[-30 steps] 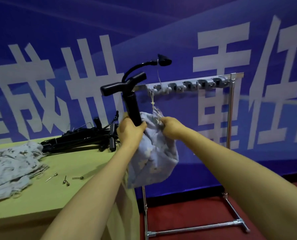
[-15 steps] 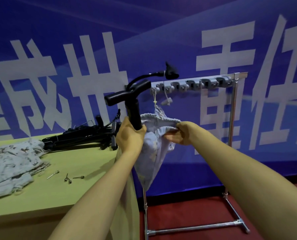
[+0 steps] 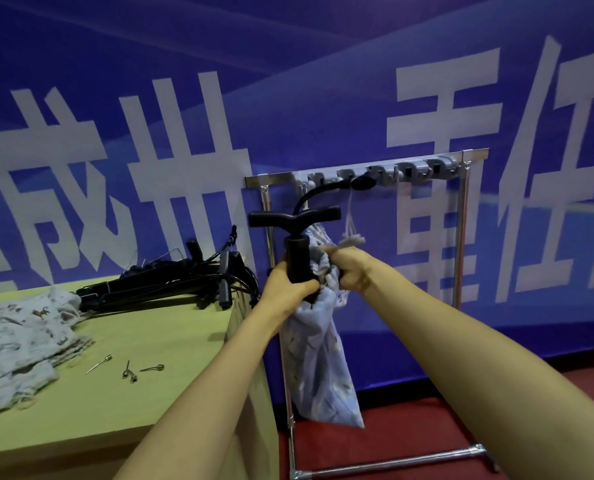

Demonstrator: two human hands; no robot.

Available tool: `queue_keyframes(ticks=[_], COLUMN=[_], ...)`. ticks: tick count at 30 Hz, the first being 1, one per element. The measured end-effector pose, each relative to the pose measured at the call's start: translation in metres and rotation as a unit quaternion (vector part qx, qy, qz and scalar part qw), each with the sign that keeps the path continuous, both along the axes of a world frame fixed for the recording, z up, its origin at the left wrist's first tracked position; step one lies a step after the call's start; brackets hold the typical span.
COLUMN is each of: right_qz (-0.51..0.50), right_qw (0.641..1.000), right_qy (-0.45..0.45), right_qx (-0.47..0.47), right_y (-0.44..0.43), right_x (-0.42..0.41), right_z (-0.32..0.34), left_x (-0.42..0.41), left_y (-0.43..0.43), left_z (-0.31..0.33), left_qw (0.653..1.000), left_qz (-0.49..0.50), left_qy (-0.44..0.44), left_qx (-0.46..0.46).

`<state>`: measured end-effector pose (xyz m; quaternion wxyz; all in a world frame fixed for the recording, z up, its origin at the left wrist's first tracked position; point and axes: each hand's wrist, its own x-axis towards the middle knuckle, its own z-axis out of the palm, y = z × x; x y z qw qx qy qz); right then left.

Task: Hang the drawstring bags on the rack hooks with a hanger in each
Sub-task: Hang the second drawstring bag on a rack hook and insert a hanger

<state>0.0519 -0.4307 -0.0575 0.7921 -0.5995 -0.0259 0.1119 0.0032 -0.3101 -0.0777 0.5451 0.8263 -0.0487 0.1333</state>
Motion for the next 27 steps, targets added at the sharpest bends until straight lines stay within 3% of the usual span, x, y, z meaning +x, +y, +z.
queue_keyframes(ticks=[3,8,11,17,24,27], right_qz=[0.043,0.105,0.065,-0.005,0.060,0.010], right_qw=[0.999,0.987,0.981,0.962,0.873,0.778], right_qy=[0.023,-0.032,-0.058,-0.189,-0.327,-0.436], right_qx=[-0.013,-0.122,-0.174,-0.195,-0.358,-0.453], right_y=[0.004,-0.016,-0.028,-0.026,-0.010,-0.004], right_x=[0.005,0.001,0.002,-0.002,-0.015,-0.015], right_z=[-0.002,-0.009,-0.020,-0.040,-0.033,-0.035], left_x=[0.008,0.010,0.014,0.022,0.028,0.030], left_y=[0.005,0.016,0.024,0.022,0.014,0.011], left_z=[-0.003,-0.010,-0.008,-0.003,-0.004,-0.006], left_qw=[0.999,0.983,0.969,0.968,0.964,0.965], left_qz=[0.043,0.183,0.233,0.222,0.201,0.185], left_qy=[-0.012,-0.014,-0.008,-0.030,-0.039,-0.046], left_qx=[0.009,-0.030,-0.082,-0.113,-0.171,-0.181])
